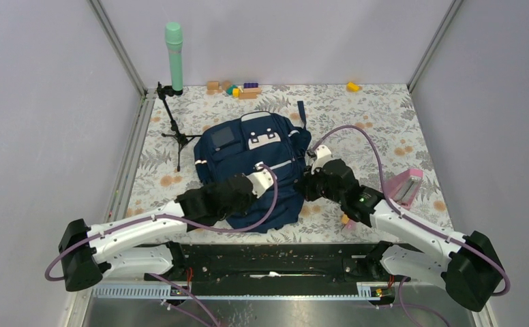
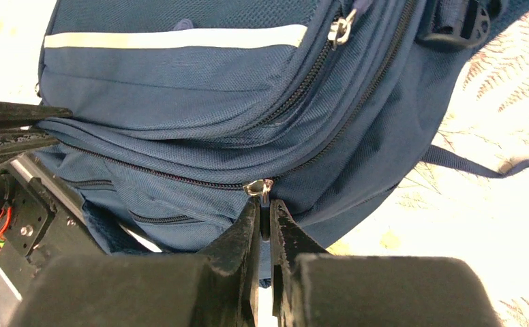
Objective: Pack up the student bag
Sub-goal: Zip the student bag at the center of the board.
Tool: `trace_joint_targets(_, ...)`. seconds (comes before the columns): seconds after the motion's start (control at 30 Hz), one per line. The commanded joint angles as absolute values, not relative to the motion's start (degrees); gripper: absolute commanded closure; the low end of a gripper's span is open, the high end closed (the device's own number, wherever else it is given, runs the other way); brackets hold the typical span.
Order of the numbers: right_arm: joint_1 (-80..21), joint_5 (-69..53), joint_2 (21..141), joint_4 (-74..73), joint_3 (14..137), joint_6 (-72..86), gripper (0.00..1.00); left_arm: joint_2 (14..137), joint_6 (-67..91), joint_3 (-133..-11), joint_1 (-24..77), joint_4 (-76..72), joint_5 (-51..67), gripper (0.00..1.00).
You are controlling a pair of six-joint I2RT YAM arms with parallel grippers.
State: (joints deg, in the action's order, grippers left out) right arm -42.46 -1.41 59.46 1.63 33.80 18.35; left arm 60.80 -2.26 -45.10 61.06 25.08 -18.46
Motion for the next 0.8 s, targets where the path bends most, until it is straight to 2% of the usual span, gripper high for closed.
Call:
trace_joint_targets(0.0,-40.5,-3.1,61.0,1.8,37.1,13.9,1.00,56.2,-0.8,-45.1,60.1,30.5,-25.7,1.00)
trace_joint_targets(0.03,-40.6,-4.7,61.0,2.0,37.2,13.7,1.00,55.6,-0.9,-45.4,60.1,30.5,-24.3,0.97)
trace_joint_targets(0.17,-40.5,-8.9,59.9,4.2,35.5,14.0,1.00,54.6,-0.5,-48.3,60.1,27.4,-19.3,0.43)
trace_joint_targets(0.33,-40.6,-10.4,59.7,5.4,34.4,15.0,1.00,60.6,-0.2,-55.5,60.1,22.3,-16.0,0.11)
trace_joint_targets(0.43,-40.5,-11.5,59.7,6.7,34.0,15.9,1.00,67.7,-1.1,-59.7,60.1,20.4,-14.0,0.02)
trace_joint_targets(0.6,-40.6,-11.4,58.9,6.9,33.8,16.6,1.00,75.5,-3.9,-63.0,60.2,16.8,-11.7,0.01)
trace_joint_targets(0.77,-40.5,-10.9,58.1,6.2,33.6,16.5,1.00,79.9,-6.0,-63.8,60.2,15.9,-15.6,0.01)
